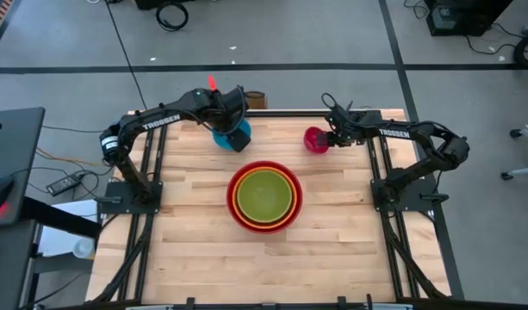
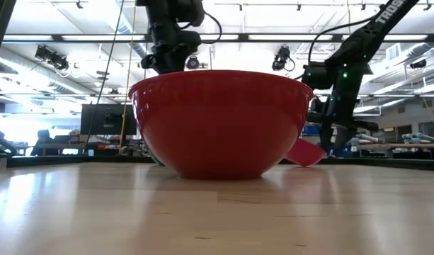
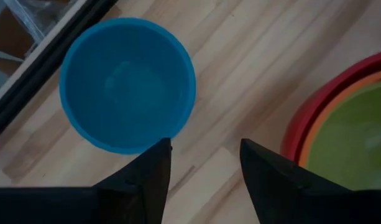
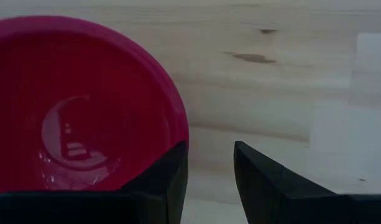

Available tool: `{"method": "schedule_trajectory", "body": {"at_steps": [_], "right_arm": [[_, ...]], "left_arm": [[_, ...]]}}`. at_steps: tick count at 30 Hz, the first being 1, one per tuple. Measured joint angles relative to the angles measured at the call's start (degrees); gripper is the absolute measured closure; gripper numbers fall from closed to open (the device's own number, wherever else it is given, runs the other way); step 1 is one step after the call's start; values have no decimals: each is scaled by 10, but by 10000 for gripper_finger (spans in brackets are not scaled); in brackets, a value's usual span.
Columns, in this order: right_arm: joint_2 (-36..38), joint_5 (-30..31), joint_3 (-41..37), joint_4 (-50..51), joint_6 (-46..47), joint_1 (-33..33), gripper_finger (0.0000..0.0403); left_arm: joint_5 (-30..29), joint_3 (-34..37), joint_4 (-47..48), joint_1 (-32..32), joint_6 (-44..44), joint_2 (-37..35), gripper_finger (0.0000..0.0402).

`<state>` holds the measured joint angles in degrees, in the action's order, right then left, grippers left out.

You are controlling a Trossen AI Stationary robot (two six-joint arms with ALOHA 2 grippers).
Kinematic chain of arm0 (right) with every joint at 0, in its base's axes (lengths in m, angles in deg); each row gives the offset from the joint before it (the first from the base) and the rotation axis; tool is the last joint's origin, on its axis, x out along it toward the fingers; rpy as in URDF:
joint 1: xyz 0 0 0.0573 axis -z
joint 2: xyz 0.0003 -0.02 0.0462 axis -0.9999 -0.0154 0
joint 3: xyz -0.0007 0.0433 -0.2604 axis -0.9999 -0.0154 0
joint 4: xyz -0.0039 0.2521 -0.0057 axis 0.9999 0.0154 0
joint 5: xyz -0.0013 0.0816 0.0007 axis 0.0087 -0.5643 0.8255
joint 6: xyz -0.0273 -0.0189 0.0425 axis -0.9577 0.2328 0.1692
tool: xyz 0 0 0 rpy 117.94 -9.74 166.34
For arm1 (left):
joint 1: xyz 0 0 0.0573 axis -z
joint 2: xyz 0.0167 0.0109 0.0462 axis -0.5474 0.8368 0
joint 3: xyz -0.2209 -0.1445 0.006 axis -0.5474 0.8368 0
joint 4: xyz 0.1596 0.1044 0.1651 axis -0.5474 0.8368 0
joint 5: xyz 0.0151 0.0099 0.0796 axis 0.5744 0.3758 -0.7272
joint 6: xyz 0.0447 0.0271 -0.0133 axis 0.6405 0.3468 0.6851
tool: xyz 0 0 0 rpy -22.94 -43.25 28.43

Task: Nest bowls inside each other
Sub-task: Stack the pink bowl on top of the green bowl

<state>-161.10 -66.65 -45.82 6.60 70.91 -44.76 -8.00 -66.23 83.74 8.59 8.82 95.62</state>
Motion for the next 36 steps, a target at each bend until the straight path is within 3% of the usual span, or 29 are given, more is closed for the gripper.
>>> {"method": "schedule_trajectory", "body": {"at_steps": [10,20,30,33,36], "right_arm": [[0,-28,11,-8,25,-22,268],[1,-22,11,-62,42,-57,268],[0,16,12,-127,61,-92,268],[-19,55,12,-110,67,-101,268],[-46,50,11,-125,73,-98,268]], "left_arm": [[1,0,55,3,2,-1,209],[-43,1,56,30,-13,-43,209],[-88,12,90,28,-61,-132,209],[-111,35,94,30,-90,-165,209],[-113,72,93,34,-130,-200,209]]}}
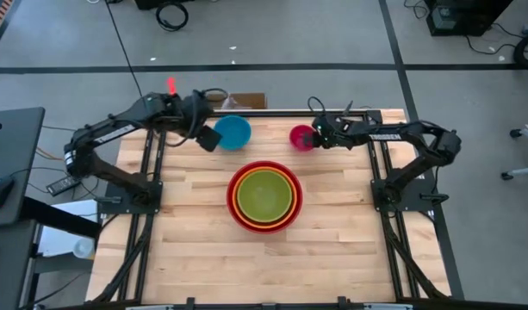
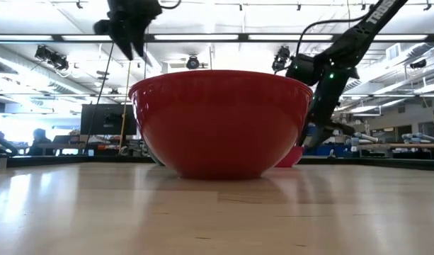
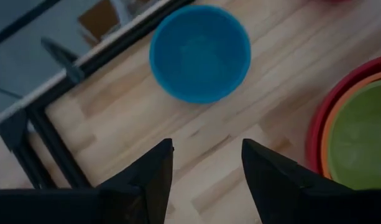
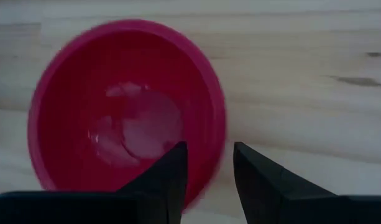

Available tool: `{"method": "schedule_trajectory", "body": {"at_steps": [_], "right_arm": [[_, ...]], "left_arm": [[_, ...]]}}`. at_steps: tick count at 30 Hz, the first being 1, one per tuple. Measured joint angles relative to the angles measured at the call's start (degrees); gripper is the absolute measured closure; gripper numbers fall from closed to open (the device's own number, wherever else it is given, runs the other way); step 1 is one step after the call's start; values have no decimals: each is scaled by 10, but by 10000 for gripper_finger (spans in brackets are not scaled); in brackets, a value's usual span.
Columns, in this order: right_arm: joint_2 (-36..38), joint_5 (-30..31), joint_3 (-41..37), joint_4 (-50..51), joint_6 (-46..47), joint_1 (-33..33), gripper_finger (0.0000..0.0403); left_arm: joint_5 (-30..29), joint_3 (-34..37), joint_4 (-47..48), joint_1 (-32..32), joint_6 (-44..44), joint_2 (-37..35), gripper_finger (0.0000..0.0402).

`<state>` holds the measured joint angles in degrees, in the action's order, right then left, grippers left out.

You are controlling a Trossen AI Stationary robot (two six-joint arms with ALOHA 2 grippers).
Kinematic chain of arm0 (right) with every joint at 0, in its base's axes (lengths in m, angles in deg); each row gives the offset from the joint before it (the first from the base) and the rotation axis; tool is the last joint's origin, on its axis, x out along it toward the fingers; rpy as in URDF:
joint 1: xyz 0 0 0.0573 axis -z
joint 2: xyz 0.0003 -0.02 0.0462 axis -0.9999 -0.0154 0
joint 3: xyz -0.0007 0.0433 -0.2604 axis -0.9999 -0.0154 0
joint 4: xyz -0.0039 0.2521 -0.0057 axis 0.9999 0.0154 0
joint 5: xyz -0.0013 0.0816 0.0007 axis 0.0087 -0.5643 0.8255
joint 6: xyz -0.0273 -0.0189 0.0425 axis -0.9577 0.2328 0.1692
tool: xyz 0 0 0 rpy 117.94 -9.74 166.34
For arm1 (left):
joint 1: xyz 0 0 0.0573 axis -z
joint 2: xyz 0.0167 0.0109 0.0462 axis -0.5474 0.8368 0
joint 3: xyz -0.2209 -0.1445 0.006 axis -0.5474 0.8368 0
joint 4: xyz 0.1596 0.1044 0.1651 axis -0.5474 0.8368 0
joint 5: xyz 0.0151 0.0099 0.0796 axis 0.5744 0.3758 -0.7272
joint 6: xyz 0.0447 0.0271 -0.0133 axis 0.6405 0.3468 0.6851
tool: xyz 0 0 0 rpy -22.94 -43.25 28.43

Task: Nest bowls inside each other
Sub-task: Stack the pink bowl on top of the green bowl

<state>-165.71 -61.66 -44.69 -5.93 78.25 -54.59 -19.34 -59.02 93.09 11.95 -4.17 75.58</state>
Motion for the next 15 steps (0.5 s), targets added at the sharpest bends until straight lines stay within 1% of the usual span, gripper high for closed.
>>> {"method": "schedule_trajectory", "body": {"at_steps": [3,5,7,10,11,13,15], "right_arm": [[-26,-3,0,-34,-16,-1,271],[-41,-5,0,-46,-21,-3,283],[-48,-8,0,-48,-27,-5,309],[-45,-12,1,-56,-40,-12,370],[-38,-13,3,-58,-48,-17,382],[-25,-13,-1,-52,-55,-29,384],[-3,-7,8,-48,-54,-46,383]], "left_arm": [[-1,45,-5,10,-37,-29,210],[-1,77,-6,18,-61,-43,210],[-1,105,-12,26,-81,-53,210],[-1,137,-28,40,-99,-56,210],[0,145,-36,43,-100,-56,210],[4,156,-63,51,-91,-56,210],[15,166,-115,58,-73,-56,210]]}}
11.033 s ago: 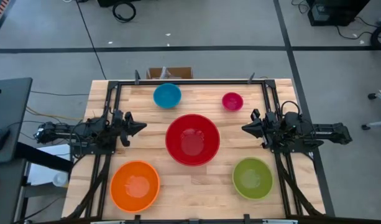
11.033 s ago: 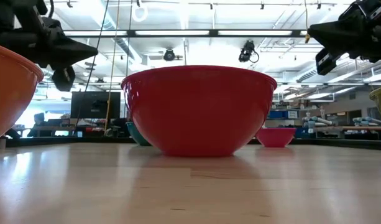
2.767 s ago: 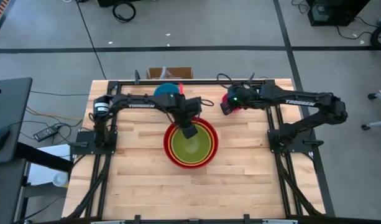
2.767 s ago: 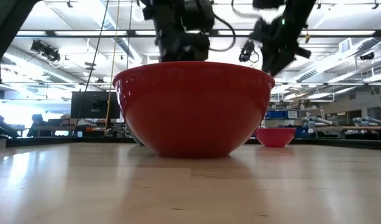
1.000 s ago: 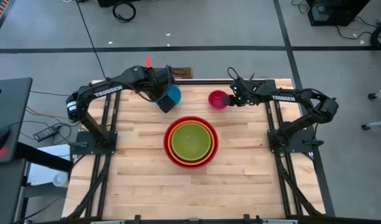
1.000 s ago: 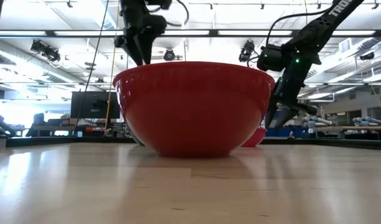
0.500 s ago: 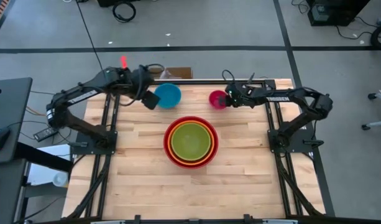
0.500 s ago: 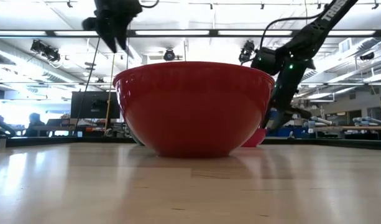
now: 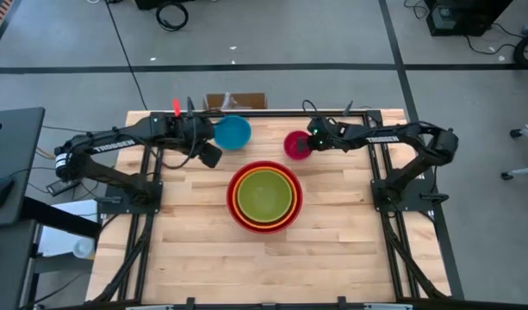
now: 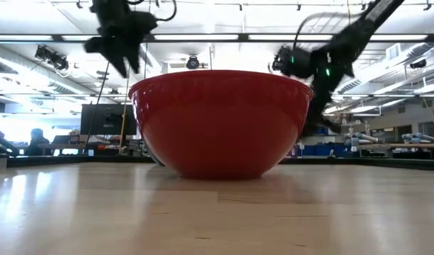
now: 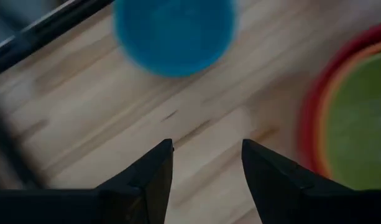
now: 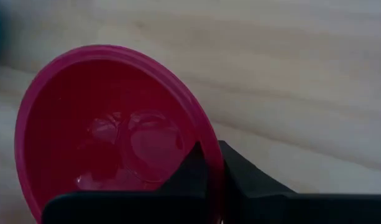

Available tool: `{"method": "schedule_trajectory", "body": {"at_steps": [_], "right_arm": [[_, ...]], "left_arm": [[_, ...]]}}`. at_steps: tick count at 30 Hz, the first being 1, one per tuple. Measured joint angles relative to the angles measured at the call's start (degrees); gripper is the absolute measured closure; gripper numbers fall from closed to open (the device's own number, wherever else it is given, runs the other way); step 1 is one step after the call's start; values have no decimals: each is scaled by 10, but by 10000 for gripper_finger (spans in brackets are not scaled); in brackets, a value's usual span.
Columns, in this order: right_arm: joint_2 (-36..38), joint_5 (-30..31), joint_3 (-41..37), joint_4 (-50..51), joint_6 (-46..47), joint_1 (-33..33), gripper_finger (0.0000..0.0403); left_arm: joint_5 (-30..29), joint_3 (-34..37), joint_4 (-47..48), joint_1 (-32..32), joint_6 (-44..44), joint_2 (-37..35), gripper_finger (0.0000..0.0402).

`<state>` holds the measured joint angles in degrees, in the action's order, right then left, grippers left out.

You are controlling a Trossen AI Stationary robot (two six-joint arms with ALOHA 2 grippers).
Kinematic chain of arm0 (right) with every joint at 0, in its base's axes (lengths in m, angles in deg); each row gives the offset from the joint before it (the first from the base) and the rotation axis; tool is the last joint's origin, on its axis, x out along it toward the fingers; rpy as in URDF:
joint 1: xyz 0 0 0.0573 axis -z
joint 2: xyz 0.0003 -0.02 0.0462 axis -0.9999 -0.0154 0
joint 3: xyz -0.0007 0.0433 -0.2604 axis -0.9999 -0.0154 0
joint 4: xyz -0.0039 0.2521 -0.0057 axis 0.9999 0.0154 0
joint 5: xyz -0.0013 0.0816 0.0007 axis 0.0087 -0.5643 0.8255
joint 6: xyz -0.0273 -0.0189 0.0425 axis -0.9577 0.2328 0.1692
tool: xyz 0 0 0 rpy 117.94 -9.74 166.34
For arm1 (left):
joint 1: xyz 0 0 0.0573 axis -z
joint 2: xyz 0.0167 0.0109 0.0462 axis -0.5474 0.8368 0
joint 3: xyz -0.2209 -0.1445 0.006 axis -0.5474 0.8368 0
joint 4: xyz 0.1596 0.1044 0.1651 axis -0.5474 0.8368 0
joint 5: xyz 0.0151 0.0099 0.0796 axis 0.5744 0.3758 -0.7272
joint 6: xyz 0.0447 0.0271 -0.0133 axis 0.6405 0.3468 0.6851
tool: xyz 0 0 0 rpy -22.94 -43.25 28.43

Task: Nest bowls inside each other
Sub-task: Stack the pink bowl on top of the green bowl

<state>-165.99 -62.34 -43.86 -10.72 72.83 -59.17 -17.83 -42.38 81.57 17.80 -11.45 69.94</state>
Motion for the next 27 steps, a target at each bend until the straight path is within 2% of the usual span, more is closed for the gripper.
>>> {"method": "schedule_trajectory", "body": {"at_steps": [3,7,12,15,21,27], "right_arm": [[35,30,24,-8,-10,-38,385],[63,104,72,-5,-38,-96,385],[51,158,142,-10,-119,-160,385],[35,198,182,-20,-168,-195,385],[-3,306,236,-25,-245,-250,385],[-36,345,270,-17,-259,-281,383]], "left_arm": [[17,11,-93,3,43,0,210],[29,18,-234,1,102,0,210],[31,18,-408,1,210,9,210],[31,19,-462,1,244,21,210],[62,19,-488,9,269,46,210],[41,19,-490,28,328,63,210]]}}
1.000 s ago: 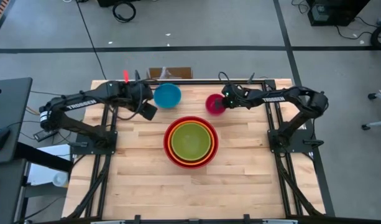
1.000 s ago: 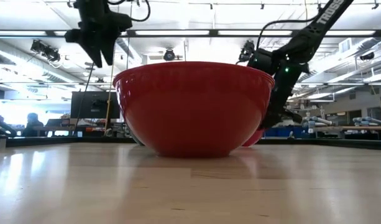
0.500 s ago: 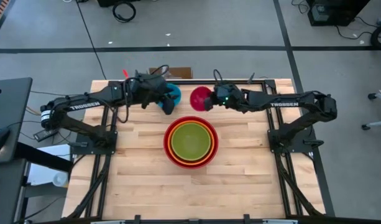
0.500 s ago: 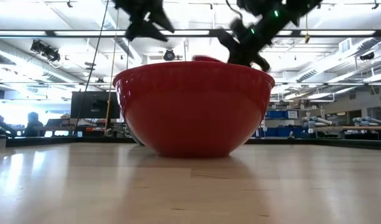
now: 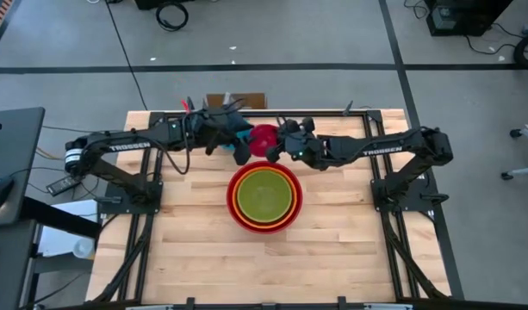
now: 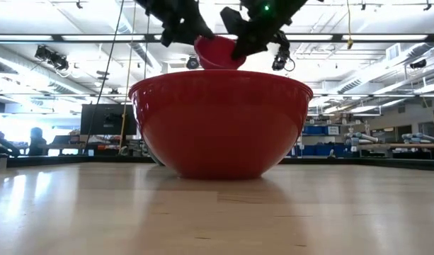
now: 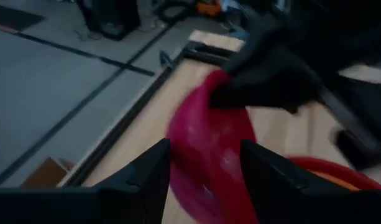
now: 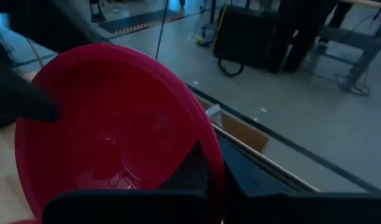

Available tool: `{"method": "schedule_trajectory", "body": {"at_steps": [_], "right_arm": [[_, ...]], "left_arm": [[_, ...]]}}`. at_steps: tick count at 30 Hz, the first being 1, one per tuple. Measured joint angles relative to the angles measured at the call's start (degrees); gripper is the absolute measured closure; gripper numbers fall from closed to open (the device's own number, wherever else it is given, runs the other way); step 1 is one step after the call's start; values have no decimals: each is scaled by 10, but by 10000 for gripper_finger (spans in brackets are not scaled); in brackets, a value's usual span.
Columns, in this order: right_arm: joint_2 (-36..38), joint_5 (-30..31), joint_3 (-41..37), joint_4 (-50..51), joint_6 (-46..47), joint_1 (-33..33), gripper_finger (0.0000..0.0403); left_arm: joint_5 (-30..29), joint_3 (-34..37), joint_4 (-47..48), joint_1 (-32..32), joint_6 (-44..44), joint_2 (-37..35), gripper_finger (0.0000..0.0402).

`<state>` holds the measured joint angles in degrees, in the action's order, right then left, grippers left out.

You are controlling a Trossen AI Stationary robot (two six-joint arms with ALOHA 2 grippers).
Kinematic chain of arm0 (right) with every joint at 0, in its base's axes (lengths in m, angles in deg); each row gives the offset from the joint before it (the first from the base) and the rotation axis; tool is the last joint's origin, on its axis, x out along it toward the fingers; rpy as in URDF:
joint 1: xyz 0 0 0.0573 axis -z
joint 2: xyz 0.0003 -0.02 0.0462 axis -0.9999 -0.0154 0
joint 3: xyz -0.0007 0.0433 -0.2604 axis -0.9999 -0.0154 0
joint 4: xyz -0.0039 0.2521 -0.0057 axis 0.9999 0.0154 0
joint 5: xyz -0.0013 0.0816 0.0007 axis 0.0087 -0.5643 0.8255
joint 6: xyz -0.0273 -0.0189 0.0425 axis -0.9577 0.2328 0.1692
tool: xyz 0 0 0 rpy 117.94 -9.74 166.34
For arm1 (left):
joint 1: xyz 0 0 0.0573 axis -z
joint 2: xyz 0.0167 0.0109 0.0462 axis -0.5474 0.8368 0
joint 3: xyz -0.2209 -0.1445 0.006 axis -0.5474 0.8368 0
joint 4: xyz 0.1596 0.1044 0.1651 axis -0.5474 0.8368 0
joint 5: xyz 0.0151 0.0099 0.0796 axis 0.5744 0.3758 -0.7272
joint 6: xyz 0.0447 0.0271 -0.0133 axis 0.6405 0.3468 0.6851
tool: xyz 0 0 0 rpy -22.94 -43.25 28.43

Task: Nest bowls inside each other
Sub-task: Stack the pink bowl on top of the green bowl

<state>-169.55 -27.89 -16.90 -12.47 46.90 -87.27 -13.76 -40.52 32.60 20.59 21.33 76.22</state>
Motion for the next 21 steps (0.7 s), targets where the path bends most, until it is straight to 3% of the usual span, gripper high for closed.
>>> {"method": "schedule_trajectory", "body": {"at_steps": [5,9,12,17,19,21], "right_arm": [[1,21,4,-6,-7,-25,383],[3,22,4,-9,-21,-35,377],[5,-11,4,-16,-2,-36,357],[22,-100,35,37,43,-29,282],[35,-100,50,62,41,-19,252],[47,-89,68,75,40,-6,228]], "left_arm": [[-31,0,18,5,-5,4,247],[-45,-1,23,3,-13,6,325],[-52,0,36,1,-28,7,381],[49,-2,111,-11,-79,18,386],[81,3,175,-10,-88,35,389],[109,2,173,0,-89,62,393]]}}
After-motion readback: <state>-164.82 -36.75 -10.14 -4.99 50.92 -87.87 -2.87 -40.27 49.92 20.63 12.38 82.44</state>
